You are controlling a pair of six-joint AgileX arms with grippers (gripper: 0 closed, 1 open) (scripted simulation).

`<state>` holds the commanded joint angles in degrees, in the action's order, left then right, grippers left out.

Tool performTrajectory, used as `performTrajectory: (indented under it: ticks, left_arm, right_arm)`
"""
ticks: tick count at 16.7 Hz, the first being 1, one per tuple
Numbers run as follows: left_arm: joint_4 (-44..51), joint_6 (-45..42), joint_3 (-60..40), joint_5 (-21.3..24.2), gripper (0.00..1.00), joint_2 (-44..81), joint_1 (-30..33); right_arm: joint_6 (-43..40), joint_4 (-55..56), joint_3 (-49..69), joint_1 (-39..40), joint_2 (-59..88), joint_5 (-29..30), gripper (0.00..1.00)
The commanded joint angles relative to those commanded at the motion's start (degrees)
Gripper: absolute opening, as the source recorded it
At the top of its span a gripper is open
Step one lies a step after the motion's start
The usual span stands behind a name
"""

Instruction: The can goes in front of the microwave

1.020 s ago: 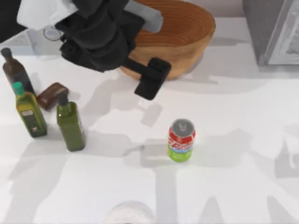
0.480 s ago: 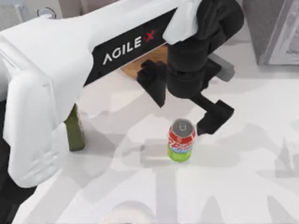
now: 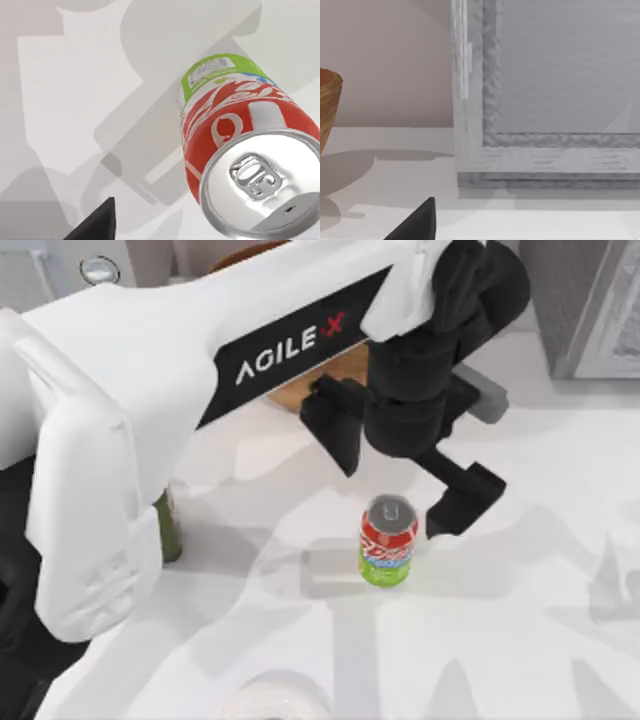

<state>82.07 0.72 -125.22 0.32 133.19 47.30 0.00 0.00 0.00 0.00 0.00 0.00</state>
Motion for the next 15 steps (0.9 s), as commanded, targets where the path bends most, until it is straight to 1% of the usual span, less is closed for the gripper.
performTrajectory:
  ticks: [2,7,12,15]
  left_arm:
    - [-2.15,-0.12,2.18,0.01,1.00,-0.02,0.10]
    - [-12.29,-0.06,12.08,0.01,1.00,0.19,0.14]
    - [-13.17,-0.04,12.94,0.01,1.00,0.26,0.15]
    - [-13.17,-0.04,12.94,0.01,0.77,0.26,0.15]
  right_arm:
    - [0.00,0.00,0.00,0.00,0.00,0.00,1.00]
    - [0.00,0.00,0.00,0.00,0.00,0.00,1.00]
    - [0.00,0.00,0.00,0.00,0.00,0.00,1.00]
    - [0.00,0.00,0.00,0.00,0.00,0.00,1.00]
